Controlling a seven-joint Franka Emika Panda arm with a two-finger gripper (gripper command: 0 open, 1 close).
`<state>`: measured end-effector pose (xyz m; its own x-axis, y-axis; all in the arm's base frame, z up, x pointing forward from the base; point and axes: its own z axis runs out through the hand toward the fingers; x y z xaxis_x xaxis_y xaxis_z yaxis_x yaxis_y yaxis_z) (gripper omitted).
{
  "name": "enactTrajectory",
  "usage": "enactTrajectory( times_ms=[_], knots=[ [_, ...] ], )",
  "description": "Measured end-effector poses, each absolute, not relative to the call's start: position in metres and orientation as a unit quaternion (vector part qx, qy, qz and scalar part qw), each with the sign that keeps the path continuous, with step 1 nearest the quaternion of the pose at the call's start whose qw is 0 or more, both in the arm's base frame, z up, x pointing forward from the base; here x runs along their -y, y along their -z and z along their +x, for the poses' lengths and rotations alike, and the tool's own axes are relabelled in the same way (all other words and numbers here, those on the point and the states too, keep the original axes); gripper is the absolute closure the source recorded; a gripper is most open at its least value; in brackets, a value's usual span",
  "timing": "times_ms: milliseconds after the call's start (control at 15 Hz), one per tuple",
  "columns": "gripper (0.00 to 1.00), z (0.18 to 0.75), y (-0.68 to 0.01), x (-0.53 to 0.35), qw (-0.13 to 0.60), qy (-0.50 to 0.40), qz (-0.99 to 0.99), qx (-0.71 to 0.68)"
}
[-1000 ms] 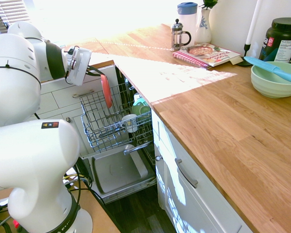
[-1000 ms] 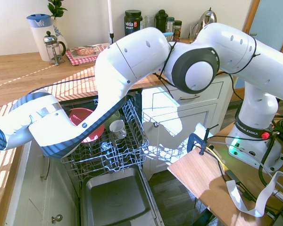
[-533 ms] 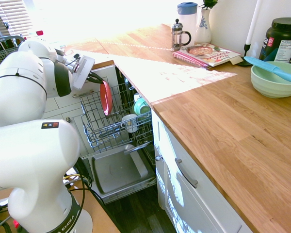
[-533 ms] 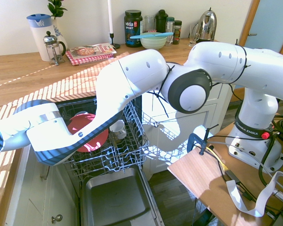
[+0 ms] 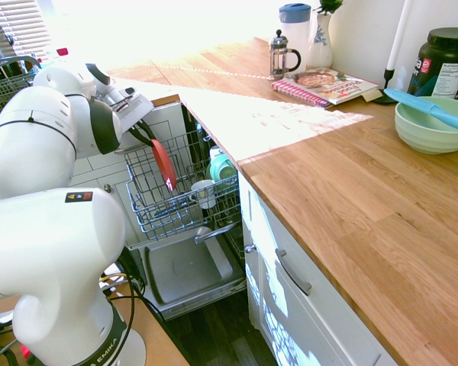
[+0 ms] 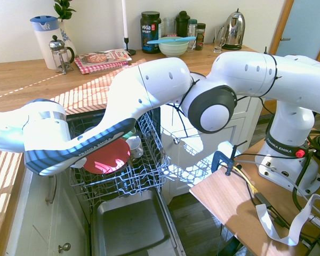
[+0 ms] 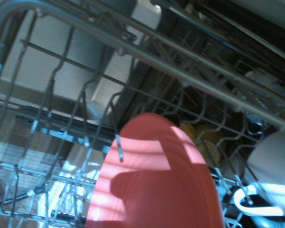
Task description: Put the plate in the dishwasher
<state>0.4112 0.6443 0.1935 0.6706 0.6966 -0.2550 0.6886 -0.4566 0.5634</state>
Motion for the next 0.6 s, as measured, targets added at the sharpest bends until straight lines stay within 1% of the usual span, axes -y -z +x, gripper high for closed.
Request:
enactTrajectory(
  times_ms=[467,600],
  knots=[
    [0.00,0.410,-0.193,-0.641,0.309,0.021,0.863,-0.399],
    [0.00,0.413,-0.206,-0.639,0.307,0.021,0.867,-0.393]
  ],
)
